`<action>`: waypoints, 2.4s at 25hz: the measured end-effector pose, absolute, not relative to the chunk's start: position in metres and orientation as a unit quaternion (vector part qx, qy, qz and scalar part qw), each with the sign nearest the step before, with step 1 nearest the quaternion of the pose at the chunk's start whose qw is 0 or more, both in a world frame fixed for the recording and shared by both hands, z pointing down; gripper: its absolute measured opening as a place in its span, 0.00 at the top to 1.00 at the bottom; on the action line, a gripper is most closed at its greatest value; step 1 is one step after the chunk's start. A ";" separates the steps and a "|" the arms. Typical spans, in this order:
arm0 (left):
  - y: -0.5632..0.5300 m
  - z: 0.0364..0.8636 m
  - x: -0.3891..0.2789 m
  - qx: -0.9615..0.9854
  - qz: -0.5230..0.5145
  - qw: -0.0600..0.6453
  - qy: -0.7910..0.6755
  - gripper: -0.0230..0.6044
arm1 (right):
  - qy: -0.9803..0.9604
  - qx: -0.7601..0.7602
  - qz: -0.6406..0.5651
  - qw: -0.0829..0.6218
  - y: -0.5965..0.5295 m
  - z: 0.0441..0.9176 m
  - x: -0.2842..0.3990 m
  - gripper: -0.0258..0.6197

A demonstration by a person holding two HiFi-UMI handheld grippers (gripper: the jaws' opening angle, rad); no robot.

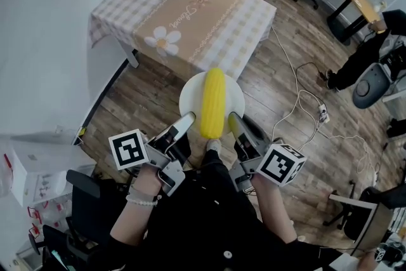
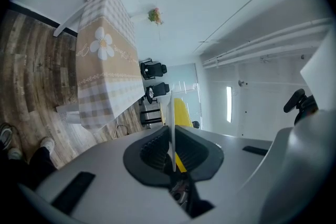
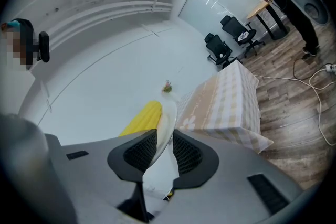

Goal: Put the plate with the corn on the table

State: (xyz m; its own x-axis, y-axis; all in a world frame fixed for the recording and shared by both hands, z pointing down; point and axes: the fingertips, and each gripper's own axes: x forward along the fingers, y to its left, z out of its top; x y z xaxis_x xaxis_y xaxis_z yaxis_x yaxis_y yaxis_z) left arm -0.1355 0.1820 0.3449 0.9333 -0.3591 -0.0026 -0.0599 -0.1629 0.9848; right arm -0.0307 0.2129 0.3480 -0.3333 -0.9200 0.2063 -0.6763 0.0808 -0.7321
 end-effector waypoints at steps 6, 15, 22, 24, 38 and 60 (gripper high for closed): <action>0.169 0.347 -0.116 0.743 -0.129 0.640 -0.149 0.91 | 0.725 -0.547 -0.391 0.149 0.197 0.349 -0.010 0.77; 0.157 0.344 -0.101 0.742 -0.148 0.634 -0.160 0.91 | 0.742 -0.531 -0.385 0.139 0.180 0.344 0.006 0.77; 0.133 0.341 -0.061 0.740 -0.160 0.630 -0.174 0.91 | 0.754 -0.515 -0.385 0.135 0.152 0.340 0.047 0.77; 0.125 0.341 -0.048 0.739 -0.164 0.629 -0.178 0.91 | 0.758 -0.509 -0.385 0.133 0.142 0.340 0.060 0.77; 0.093 0.347 -0.006 0.732 -0.174 0.628 -0.197 0.91 | 0.766 -0.493 -0.392 0.126 0.106 0.348 0.103 0.77; 0.062 0.356 0.006 0.730 -0.155 0.634 -0.204 0.91 | 0.755 -0.498 -0.406 0.130 0.077 0.359 0.114 0.77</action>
